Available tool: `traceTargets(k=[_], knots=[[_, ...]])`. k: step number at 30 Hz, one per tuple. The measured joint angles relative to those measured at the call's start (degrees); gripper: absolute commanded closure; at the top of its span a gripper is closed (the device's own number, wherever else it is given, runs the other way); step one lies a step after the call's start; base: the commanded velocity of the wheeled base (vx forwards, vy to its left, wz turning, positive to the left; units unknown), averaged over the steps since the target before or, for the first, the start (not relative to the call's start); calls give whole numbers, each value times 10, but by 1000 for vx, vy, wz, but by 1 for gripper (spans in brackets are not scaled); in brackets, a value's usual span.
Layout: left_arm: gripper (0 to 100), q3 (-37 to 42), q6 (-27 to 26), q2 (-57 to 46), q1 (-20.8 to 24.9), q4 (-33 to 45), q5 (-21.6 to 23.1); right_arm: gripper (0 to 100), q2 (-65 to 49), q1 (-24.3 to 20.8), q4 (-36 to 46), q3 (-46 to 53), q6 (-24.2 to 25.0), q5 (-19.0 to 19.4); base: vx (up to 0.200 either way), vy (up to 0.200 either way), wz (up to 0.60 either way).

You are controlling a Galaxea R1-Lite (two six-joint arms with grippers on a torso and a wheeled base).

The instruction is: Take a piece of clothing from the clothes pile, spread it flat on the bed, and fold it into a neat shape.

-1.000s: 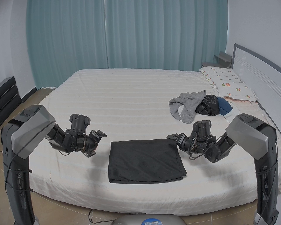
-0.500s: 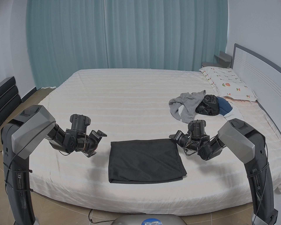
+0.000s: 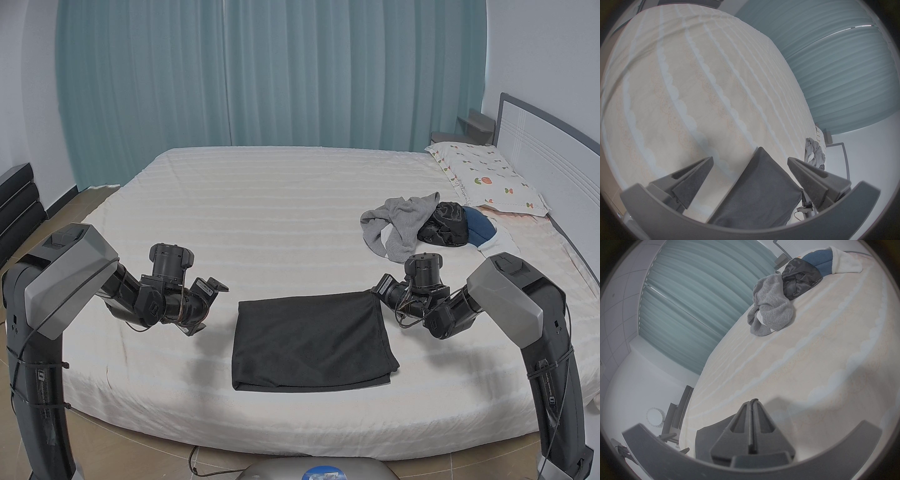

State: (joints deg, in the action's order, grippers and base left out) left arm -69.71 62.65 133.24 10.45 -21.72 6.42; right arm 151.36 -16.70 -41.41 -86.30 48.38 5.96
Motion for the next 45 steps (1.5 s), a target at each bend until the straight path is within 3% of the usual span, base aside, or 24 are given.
traceTargets(k=[2,3,13,23,33,45], knots=[[0,0,0,0,0,0,0,100,0,0,1,1,0,0,0,0,0],[0,0,0,0,1,0,0,0,1,0,1,1,-1,0,0,0,0],[0,5,-12,0,2,0,0,0,-8,7,-1,19,0,1,0,0,0],[0,42,-116,3,23,-56,4,0,-69,25,-66,190,19,11,0,0,0],[0,85,-226,29,53,-150,11,0,-148,34,-230,425,82,37,0,0,0],[0,89,-280,69,76,-186,26,0,-161,36,-252,464,103,56,0,0,0]])
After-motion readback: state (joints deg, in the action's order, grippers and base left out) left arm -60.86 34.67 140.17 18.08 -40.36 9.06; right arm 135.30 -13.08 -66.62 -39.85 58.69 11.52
